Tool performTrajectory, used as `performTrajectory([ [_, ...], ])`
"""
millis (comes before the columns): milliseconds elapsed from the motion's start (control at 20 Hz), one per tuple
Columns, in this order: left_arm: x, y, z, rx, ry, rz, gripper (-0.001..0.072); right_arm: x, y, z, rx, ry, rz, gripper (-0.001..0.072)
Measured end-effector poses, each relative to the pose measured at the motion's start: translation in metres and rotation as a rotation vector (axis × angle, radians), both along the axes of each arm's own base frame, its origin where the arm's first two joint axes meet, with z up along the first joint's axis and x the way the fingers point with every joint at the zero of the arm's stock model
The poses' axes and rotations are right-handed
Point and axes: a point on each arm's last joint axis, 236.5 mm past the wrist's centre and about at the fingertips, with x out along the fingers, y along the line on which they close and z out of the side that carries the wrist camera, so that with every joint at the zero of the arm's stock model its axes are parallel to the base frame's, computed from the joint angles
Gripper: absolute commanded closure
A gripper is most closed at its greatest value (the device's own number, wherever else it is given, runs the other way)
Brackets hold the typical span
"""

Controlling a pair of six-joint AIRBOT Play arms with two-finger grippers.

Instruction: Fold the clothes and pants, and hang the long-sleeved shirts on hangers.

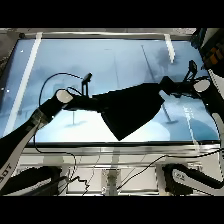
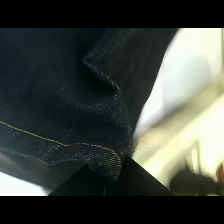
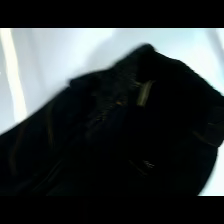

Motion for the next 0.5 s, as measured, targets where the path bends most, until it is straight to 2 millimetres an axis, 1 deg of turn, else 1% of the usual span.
performTrajectory([
  [100,-0.035,-0.023,-0.007,0.007,0.034,-0.089,0.0687,-0.014,-0.021,-0.011,-0.071,0.063,0.019,0.0672],
  [200,-0.064,-0.044,-0.018,0.019,0.059,-0.150,0.0686,-0.023,-0.033,-0.018,-0.122,0.102,0.043,0.0672],
  [250,-0.076,-0.053,-0.024,0.029,0.069,-0.175,0.0687,-0.026,-0.037,-0.020,-0.137,0.111,0.053,0.0672],
  [350,-0.098,-0.067,-0.039,0.051,0.098,-0.216,0.0686,-0.032,-0.043,-0.023,-0.167,0.134,0.070,0.0672],
  [500,-0.122,-0.081,-0.059,0.074,0.194,-0.214,0.0674,-0.041,-0.055,-0.030,-0.229,0.173,0.093,0.0672],
])
